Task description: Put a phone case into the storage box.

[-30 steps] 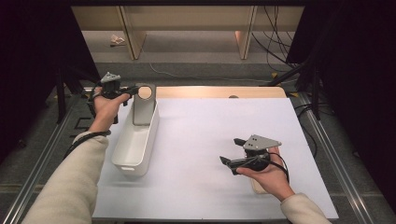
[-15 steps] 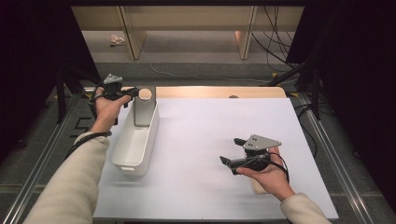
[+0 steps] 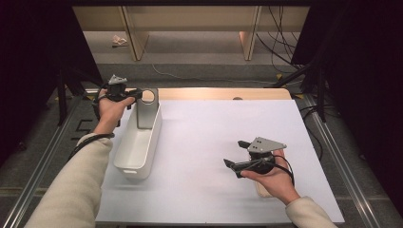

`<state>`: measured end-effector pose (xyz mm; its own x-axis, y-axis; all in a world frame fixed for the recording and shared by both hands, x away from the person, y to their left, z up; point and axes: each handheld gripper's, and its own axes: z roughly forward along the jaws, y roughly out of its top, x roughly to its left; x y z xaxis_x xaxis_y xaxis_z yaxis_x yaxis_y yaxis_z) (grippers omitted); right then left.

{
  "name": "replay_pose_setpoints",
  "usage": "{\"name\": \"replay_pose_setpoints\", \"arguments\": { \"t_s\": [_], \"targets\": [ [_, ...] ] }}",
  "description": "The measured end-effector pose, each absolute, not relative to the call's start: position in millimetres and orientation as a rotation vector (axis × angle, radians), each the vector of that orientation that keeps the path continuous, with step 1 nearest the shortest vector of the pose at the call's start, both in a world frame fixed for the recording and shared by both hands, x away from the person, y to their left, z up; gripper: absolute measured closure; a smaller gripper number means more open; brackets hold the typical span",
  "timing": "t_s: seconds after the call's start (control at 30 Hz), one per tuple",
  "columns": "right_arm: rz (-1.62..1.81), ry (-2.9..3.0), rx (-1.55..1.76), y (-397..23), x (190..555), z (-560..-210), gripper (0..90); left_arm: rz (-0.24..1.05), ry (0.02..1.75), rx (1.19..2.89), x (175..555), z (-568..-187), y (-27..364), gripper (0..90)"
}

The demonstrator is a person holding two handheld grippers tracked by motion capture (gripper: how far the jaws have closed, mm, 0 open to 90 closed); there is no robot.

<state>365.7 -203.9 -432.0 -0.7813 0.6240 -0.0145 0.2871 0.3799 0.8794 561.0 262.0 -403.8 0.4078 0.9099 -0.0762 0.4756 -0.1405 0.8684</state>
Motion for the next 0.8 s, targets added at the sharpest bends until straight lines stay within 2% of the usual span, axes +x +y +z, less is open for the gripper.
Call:
{"name": "replay_pose_setpoints", "arguments": {
  "t_s": [0.33,0.53,0.8],
  "targets": [
    [1.362,2.301,0.794,-203.6,365.6,-431.8,16.9,0.620,1.212,1.794,562.5,-404.0,260.3,59.2],
    [1.363,2.301,0.795,-203.8,365.7,-431.8,16.8,0.609,1.242,1.789,563.9,-403.7,258.6,49.9],
    [1.364,2.300,0.795,-203.7,365.8,-431.7,16.8,0.606,1.282,1.785,565.7,-400.3,255.0,30.0]
  ]
}}
